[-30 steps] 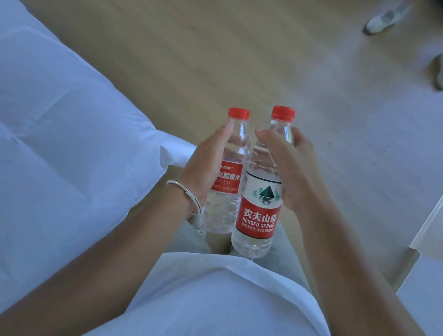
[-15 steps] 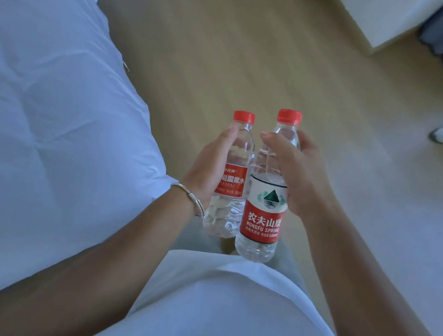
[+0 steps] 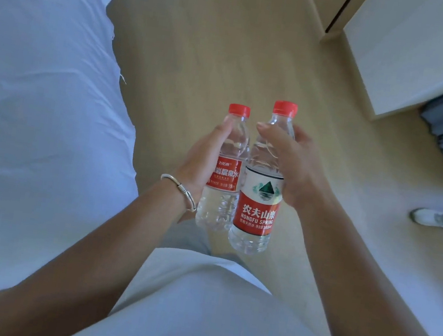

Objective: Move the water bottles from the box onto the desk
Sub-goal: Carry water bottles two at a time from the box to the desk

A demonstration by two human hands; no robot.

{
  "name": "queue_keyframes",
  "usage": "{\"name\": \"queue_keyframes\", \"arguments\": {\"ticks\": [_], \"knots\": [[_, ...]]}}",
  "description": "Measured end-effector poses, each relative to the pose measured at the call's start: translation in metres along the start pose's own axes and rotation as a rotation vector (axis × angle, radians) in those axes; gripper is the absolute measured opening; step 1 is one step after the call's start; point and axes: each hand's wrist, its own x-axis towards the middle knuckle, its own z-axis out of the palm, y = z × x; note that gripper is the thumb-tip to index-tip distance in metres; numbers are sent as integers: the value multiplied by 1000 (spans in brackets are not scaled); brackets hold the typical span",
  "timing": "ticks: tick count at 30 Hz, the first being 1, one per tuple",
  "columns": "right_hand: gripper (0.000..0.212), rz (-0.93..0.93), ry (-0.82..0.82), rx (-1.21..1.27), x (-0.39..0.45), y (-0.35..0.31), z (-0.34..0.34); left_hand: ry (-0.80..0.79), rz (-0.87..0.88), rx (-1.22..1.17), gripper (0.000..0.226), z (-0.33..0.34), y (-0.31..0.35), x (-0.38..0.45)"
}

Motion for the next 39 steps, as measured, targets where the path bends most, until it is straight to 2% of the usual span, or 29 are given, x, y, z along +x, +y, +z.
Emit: {"name": "queue_keyframes", "arguments": {"ticks": [9, 13, 17, 20, 27, 34, 39], "knots": [[15, 45, -28, -128, 171, -115, 43, -62, 5, -112, 46, -46, 120, 145], [15, 24, -51, -163, 234, -159, 65, -65, 25, -118, 55, -65, 175, 191], [29, 51, -82, -132, 301, -193, 84, 14, 75, -110, 44, -80, 223, 239], [34, 52, -93, -126, 352, -215, 92, 76, 69, -127, 47, -81, 258, 279], [31, 80, -187, -130, 497, -287, 91, 224, 42, -159, 49, -72, 349, 402], [26, 51, -281, -172, 612, -379, 83, 299, 34, -221, 41, -55, 439, 503], [24, 47, -305, -149, 676, -419, 88, 311, 50, -256, 36, -56, 490, 557]]}}
